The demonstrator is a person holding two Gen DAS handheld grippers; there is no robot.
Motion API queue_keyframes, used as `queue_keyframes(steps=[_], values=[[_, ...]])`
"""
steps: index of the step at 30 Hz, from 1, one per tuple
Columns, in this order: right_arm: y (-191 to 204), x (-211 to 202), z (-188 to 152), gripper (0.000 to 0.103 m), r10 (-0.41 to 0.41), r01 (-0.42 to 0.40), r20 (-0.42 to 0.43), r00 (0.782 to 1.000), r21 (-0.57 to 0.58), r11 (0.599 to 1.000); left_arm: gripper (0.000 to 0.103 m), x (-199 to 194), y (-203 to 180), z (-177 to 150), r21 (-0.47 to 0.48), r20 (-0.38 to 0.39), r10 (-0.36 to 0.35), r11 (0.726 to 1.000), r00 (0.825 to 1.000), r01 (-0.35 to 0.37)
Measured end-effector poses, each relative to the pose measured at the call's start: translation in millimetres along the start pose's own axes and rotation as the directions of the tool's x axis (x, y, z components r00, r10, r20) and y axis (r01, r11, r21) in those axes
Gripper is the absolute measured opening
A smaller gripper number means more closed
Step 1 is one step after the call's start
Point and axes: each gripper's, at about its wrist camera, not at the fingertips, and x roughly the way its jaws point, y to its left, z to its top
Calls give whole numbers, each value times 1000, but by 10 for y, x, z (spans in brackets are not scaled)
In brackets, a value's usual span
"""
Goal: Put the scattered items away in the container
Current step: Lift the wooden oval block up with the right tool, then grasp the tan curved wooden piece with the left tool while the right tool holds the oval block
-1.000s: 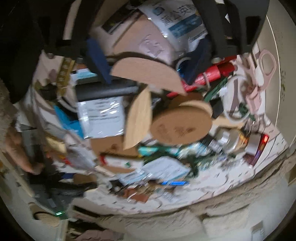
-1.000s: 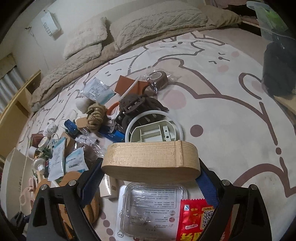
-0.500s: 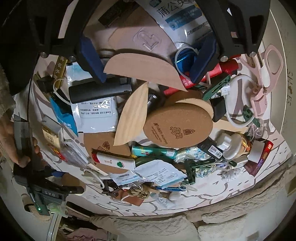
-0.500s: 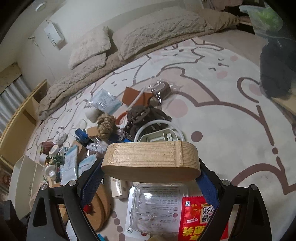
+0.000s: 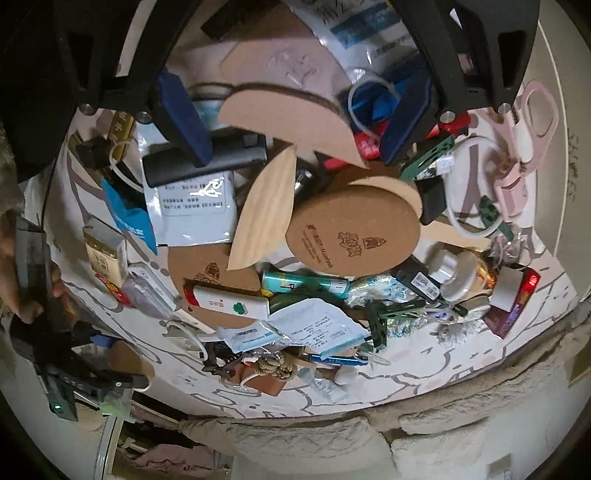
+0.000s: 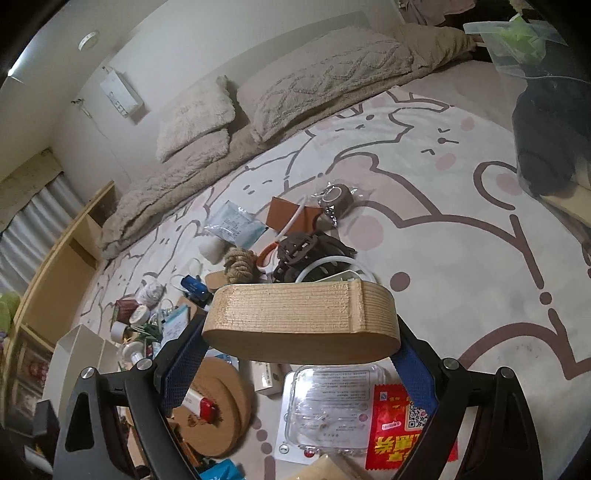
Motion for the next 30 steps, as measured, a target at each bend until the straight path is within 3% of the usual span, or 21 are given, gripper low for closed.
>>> queue_keyframes(steps=[8, 18, 30], values=[[14, -8, -27, 93, 16, -16, -8, 1000, -4, 1000, 93, -7, -2, -39, -5, -8, -32, 999, 999, 32], [-22, -16, -52, 93, 34, -34, -24, 999, 8, 999, 93, -12, -161, -125, 97, -21, -16, 995, 1000, 18], [119, -219, -36, 93, 80, -76, 65, 995, -52, 996, 93, 2, -246, -174, 158, -23, 31, 987, 999, -27]])
